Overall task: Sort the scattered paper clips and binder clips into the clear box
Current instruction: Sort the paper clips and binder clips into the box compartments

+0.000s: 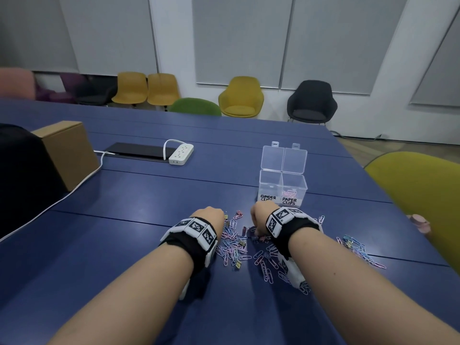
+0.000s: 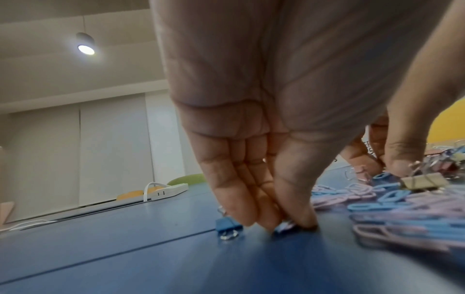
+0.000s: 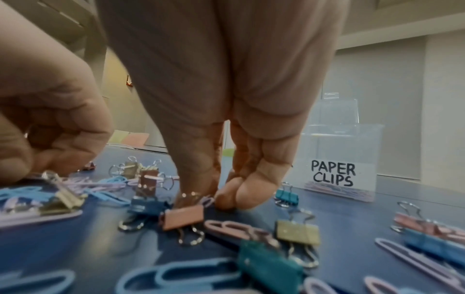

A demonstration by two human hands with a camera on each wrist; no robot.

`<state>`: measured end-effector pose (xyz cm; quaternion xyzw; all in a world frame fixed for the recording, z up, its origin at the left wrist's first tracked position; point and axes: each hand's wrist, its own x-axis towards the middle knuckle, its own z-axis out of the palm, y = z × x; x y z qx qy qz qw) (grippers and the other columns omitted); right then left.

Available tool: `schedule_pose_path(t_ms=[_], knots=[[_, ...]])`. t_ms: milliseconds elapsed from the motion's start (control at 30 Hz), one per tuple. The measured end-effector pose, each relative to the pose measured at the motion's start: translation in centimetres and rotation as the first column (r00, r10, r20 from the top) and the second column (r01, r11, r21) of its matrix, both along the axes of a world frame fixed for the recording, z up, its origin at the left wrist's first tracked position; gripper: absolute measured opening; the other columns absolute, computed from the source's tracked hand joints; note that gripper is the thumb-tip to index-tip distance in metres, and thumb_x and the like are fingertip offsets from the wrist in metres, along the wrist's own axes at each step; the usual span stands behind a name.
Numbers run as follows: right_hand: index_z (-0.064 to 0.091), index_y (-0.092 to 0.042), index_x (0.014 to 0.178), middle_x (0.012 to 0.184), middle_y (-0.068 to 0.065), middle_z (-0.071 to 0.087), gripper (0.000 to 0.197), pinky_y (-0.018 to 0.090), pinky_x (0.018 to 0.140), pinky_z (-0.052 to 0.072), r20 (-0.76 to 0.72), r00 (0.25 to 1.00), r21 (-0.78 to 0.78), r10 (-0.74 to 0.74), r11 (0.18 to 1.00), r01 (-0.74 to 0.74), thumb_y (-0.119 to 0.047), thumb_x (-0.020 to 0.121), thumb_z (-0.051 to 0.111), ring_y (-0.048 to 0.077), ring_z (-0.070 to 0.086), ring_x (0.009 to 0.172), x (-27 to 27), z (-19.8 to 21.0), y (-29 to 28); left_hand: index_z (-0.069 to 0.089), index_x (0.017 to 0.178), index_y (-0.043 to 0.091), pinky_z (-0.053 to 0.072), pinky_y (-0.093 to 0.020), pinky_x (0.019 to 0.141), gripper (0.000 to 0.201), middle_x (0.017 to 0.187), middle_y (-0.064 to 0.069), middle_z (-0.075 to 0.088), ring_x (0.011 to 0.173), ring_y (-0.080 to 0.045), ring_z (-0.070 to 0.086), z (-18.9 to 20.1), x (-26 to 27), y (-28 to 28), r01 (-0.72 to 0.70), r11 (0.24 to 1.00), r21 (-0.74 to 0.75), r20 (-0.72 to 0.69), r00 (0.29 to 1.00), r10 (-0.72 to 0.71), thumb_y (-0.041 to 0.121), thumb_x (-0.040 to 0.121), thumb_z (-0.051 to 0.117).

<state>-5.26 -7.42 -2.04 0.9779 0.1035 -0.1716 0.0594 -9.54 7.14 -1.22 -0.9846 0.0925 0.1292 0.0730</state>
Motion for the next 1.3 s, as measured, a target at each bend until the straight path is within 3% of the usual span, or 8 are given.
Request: schedule_pose_path(t_ms=[200, 500, 633, 767, 967, 1033, 1167, 1300], knots=[[0.063, -0.003, 0.117, 0.125, 0.011, 0.062, 0.03, 0.032, 0.093, 0.049, -0.038, 0.999, 0.01, -0.014, 1.0, 0.014, -0.009, 0.088, 0.06, 0.028, 0.061, 0.113, 1.3, -0.4, -0.1, 0.059, 0.112, 0.001, 0.05, -0.035, 0.084, 0.027, 0.118, -0.016, 0.064, 0.108, -0.034, 0.062, 0.2, 0.8, -0.7, -0.024, 0.999, 0.025, -0.02, 1.0, 0.024, 0.005, 0.086, 0.06], [0.066, -0.016, 0.087, 0.104, 0.009, 0.071, 0.013, 0.032, 0.08, 0.054, -0.039, 0.995, 0.025, 0.095, 0.995, -0.094, -0.017, 0.077, 0.074, 0.027, 0.067, 0.097, 1.5, -0.5, -1.3, 0.063, 0.108, 0.0, 0.05, -0.036, 0.082, 0.022, 0.114, -0.017, 0.066, 0.104, -0.035, 0.064, -0.3, 1.5, -0.8, -0.074, 0.997, 0.002, -0.07, 0.995, 0.074, 0.006, 0.089, 0.054], [0.068, -0.014, 0.1, 0.086, -0.001, 0.063, 0.025, 0.026, 0.07, 0.052, -0.059, 0.995, -0.024, 0.085, 0.996, -0.086, -0.027, 0.079, 0.071, 0.023, 0.06, 0.088, 3.0, -2.2, -1.2, 0.064, 0.101, 0.004, 0.049, -0.033, 0.072, 0.016, 0.106, -0.015, 0.068, 0.099, -0.032, 0.066, -0.3, 1.4, -0.8, -0.095, 0.995, 0.032, -0.106, 0.99, 0.098, 0.01, 0.086, 0.061], [0.067, -0.024, 0.084, 0.076, -0.009, 0.057, 0.011, 0.028, 0.074, 0.057, -0.06, 0.998, -0.013, 0.03, 0.999, -0.03, -0.033, 0.078, 0.068, 0.017, 0.054, 0.081, 7.4, -6.4, -2.2, 0.063, 0.112, 0.001, 0.05, -0.031, 0.082, 0.025, 0.115, -0.014, 0.066, 0.109, -0.03, 0.063, -0.3, 1.3, -1.1, -0.073, 0.994, 0.083, -0.101, 0.992, 0.081, 0.011, 0.09, 0.058], [0.065, -0.016, 0.085, 0.076, -0.004, 0.055, 0.008, 0.028, 0.072, 0.055, -0.049, 0.997, -0.004, 0.065, 0.998, -0.066, -0.019, 0.079, 0.062, 0.021, 0.055, 0.079, 3.8, -2.9, -1.0, 0.061, 0.1, 0.006, 0.044, -0.03, 0.071, 0.012, 0.103, -0.016, 0.065, 0.099, -0.032, 0.064, -0.2, 1.0, -1.2, -0.061, 0.996, 0.057, -0.121, 0.99, 0.068, 0.007, 0.088, 0.058], [0.063, -0.017, 0.076, 0.074, -0.003, 0.064, 0.007, 0.024, 0.063, 0.054, -0.066, 0.997, 0.017, 0.044, 0.999, -0.043, -0.021, 0.071, 0.061, 0.023, 0.063, 0.074, 4.1, -3.1, -1.3, 0.059, 0.098, 0.008, 0.048, -0.031, 0.074, 0.011, 0.105, -0.014, 0.066, 0.097, -0.032, 0.065, -0.2, 0.9, -1.2, -0.052, 0.998, 0.039, -0.118, 0.991, 0.057, 0.007, 0.087, 0.059], [0.065, -0.01, 0.076, 0.079, 0.01, 0.07, 0.022, 0.043, 0.071, 0.06, -0.031, 0.993, 0.075, 0.11, 0.991, -0.107, -0.022, 0.065, 0.051, 0.031, 0.068, 0.074, 2.7, -1.9, -1.1, 0.059, 0.112, 0.0, 0.052, -0.034, 0.086, 0.026, 0.115, -0.015, 0.066, 0.107, -0.031, 0.064, -0.3, 0.4, -1.5, -0.018, 0.999, 0.049, -0.106, 0.994, 0.023, 0.008, 0.087, 0.06], [0.056, -0.018, 0.061, 0.078, 0.006, 0.068, 0.014, 0.037, 0.074, 0.06, -0.025, 0.997, 0.188, 0.068, 0.98, -0.062, -0.009, 0.071, 0.061, 0.025, 0.066, 0.076, 0.8, -0.1, -1.6, 0.059, 0.116, -0.003, 0.05, -0.035, 0.091, 0.028, 0.122, -0.016, 0.063, 0.112, -0.031, 0.061, 0.3, 0.2, -2.2, 0.069, 0.988, 0.137, -0.143, 0.989, -0.05, 0.01, 0.091, 0.056]])
